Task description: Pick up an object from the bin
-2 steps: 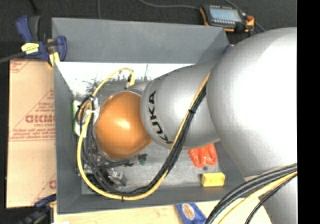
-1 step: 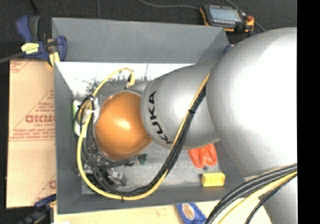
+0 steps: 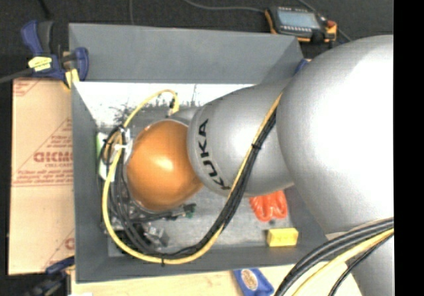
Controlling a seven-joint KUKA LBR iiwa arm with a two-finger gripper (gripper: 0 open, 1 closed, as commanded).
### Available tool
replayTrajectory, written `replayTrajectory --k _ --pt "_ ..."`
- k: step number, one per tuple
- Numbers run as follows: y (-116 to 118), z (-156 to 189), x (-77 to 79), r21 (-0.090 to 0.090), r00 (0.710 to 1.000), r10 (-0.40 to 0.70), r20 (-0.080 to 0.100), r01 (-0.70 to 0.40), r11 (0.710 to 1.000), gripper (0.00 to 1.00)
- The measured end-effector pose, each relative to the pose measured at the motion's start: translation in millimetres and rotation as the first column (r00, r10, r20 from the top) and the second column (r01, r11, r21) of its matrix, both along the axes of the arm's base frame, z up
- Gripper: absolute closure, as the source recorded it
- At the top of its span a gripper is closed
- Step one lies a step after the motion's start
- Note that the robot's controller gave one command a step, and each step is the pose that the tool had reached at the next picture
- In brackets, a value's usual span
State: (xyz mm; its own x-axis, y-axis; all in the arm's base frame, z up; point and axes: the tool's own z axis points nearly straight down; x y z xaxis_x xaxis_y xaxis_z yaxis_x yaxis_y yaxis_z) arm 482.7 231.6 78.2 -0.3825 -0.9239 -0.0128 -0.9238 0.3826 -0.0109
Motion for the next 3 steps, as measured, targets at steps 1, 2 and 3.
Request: replayTrajectory --k 1,2,3 --pt "-1 19 -3.0 -0.007 1.0 -0.001 -0.016 0.001 1.0 1.0" --pt "0 40 -2.5 -0.007 1.0 0.0 -0.016 0.0 1.0 1.0" --pt "0 58 -1.7 -0.005 1.0 -0.002 -0.012 0.002 1.0 1.0"
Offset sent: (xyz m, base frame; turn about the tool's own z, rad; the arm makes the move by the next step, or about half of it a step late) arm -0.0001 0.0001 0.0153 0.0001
